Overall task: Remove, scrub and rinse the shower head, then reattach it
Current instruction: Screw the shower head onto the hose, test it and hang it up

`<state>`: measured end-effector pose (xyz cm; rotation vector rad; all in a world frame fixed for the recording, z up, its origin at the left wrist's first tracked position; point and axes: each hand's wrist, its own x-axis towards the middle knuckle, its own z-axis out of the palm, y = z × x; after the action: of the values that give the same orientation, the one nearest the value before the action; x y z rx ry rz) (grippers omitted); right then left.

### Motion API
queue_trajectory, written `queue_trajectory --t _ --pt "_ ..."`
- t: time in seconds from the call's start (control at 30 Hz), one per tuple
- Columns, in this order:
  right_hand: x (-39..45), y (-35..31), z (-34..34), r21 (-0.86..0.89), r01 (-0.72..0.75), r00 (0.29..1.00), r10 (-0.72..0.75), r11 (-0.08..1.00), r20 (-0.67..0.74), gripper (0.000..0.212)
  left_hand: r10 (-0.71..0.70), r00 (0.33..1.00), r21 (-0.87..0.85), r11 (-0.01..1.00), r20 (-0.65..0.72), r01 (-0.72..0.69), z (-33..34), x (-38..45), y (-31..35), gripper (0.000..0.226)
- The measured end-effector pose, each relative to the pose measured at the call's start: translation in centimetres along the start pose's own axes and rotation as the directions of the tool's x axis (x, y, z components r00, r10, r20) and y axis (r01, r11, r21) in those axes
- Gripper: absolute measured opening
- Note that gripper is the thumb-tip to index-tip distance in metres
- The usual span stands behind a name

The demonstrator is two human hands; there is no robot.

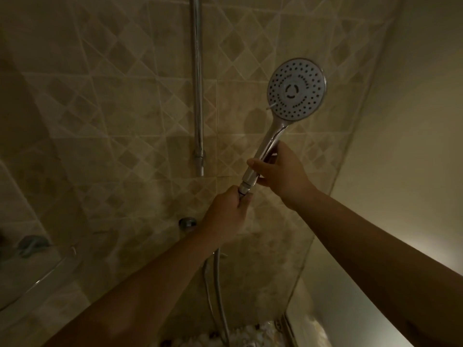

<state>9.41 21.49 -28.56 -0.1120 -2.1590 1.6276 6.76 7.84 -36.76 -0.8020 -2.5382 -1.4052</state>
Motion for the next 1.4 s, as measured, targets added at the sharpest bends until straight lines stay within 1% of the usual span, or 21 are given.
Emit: queue_trajectory --t 0.07,0.13,0.2,0.27,0.33,0.4,0.47,0.53,0.6,0.63,0.73,0.83,0.9,0.97,1.03,1.1,1.17,1.2,1.27,1.33,1.4 --pt "0.1 0.2 0.1 0.012 -0.014 0.999 0.015 1.000 -0.042 0.035 0.014 0.999 0.029 0.999 -0.031 -0.013 0.2 0.0 0.1 0.023" --pt "0.1 0.3 0.0 0.060 -0.045 0.999 0.046 0.997 -0.021 0.036 -0.010 1.000 -0.006 1.000 0.008 0.010 0.5 0.2 0.1 0.025" --pt "0.1 0.3 -0.3 0.062 -0.071 0.996 0.068 0.996 0.060 0.036 -0.079 0.987 -0.173 0.980 0.139 0.103 0.6 0.3 -0.1 0.024" --pt "0.1 0.3 -0.6 0.039 -0.095 0.987 0.089 0.995 0.134 0.032 -0.119 0.943 -0.395 0.886 0.311 0.242 0.6 0.3 -0.5 0.022" --pt "0.2 0.3 -0.9 0.084 -0.127 0.973 0.108 0.988 0.202 0.020 -0.104 0.920 -0.475 0.831 0.378 0.289 0.5 0.3 -0.9 0.023" --pt "0.2 0.3 -1.0 0.171 -0.156 0.953 0.103 0.973 0.284 0.012 -0.093 0.919 -0.479 0.831 0.382 0.284 0.5 0.4 -1.1 0.023" --pt "0.1 0.4 -1.0 0.223 -0.160 0.941 0.080 0.962 0.329 0.012 -0.093 0.924 -0.453 0.850 0.372 0.268 0.6 0.5 -1.2 0.023" --pt "0.0 0.7 -0.9 0.216 -0.148 0.952 0.079 0.965 0.297 0.020 -0.109 0.934 -0.429 0.866 0.339 0.257 0.8 0.4 -1.4 0.023" --pt "0.0 1.0 -0.6 0.169 -0.149 0.968 0.109 0.974 0.224 0.034 -0.130 0.945 -0.405 0.879 0.301 0.250 1.1 0.3 -1.6 0.023" --pt "0.0 1.2 -0.5 0.152 -0.152 0.973 0.121 0.977 0.199 0.036 -0.137 0.949 -0.383 0.891 0.284 0.243 1.3 0.3 -1.6 0.023" --pt "0.1 1.8 -0.3 0.151 -0.176 0.973 0.149 0.973 0.174 0.034 -0.140 0.968 -0.235 0.954 0.208 0.188 1.8 0.1 -1.6 0.024" --pt "0.1 2.2 -0.3 0.116 -0.174 0.967 0.147 0.978 0.206 0.039 -0.111 0.986 -0.060 0.991 0.128 0.120 2.1 -0.4 -2.0 0.026" --pt "0.0 2.5 0.0 0.079 -0.135 0.969 0.115 0.988 0.217 0.031 -0.097 0.991 -0.006 0.995 0.088 0.098 2.2 -0.7 -2.2 0.026" --pt "0.0 2.8 0.4 0.059 -0.121 0.978 0.109 0.991 0.178 0.032 -0.085 0.994 0.022 0.996 0.070 0.084 2.3 -0.8 -2.2 0.028" --pt "-0.2 3.0 0.7 0.025 -0.113 0.988 0.110 0.993 0.105 0.034 -0.092 0.990 -0.013 0.995 0.104 0.094 2.3 -0.7 -2.0 0.029" --pt "-0.4 2.9 0.6 -0.010 -0.095 0.991 0.095 0.995 0.095 0.031 -0.120 0.972 -0.183 0.970 0.202 0.158 2.1 -0.5 -1.8 0.028" --pt "-0.5 2.6 0.1 0.095 -0.131 0.966 0.105 0.987 0.236 0.025 -0.151 0.939 -0.404 0.873 0.310 0.274 1.6 -0.2 -1.7 0.025" --pt "-0.5 2.4 -0.3 0.162 -0.172 0.939 0.112 0.972 0.326 0.026 -0.154 0.923 -0.462 0.830 0.351 0.314 1.4 -0.2 -1.7 0.022" --pt "-0.5 2.1 -1.0 0.203 -0.195 0.896 0.089 0.960 0.435 0.030 -0.142 0.906 -0.478 0.811 0.399 0.337 1.1 -0.2 -1.9 0.021" --pt "-0.6 2.0 -1.3 0.152 -0.152 0.894 0.071 0.977 0.442 0.030 -0.145 0.910 -0.433 0.843 0.389 0.319 1.2 -0.3 -2.2 0.021" --pt "-0.7 2.1 -1.1 0.103 -0.126 0.911 0.074 0.987 0.405 0.028 -0.165 0.929 -0.400 0.867 0.330 0.296 1.5 -0.5 -2.4 0.021"
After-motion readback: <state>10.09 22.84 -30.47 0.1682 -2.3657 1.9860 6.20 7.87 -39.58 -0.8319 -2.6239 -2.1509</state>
